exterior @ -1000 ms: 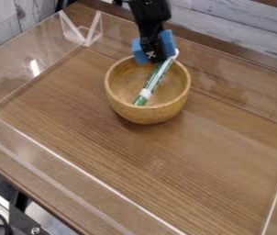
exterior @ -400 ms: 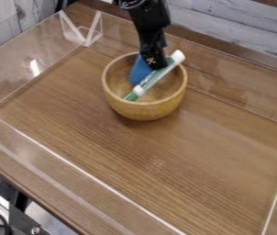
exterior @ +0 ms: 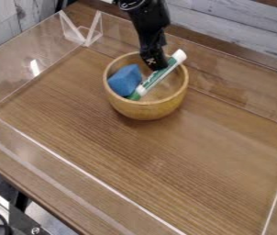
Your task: Put the blue block in the brown bowl
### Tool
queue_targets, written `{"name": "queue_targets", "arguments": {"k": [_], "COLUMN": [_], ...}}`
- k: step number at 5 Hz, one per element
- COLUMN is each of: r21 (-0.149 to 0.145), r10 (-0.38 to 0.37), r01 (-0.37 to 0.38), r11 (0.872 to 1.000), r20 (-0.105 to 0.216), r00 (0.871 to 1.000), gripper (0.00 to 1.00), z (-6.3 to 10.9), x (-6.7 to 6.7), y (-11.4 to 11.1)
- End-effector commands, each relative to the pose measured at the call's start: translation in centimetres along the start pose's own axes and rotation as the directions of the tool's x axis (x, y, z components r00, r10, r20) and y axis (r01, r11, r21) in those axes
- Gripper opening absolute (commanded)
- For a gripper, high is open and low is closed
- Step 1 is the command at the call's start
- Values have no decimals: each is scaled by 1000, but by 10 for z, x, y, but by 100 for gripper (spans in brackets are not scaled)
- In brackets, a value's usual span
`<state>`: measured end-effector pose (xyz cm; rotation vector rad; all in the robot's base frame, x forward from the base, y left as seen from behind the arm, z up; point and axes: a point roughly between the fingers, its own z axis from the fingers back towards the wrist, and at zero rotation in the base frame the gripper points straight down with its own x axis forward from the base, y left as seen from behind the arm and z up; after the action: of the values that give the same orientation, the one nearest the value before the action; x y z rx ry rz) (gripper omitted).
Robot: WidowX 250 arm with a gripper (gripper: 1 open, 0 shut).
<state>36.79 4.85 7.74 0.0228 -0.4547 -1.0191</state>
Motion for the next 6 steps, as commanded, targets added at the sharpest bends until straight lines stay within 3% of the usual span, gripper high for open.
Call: {"name": "queue_targets", "arguments": {"k": [1,6], "r21": [36,32], "r10": [-15,-5], "r01": [14,4], "r11": [999,999], "r20": [17,24], "r00": [1000,1000], "gripper": [100,100], "z": [10,10], "x": [6,-5], "y": [6,3]}}
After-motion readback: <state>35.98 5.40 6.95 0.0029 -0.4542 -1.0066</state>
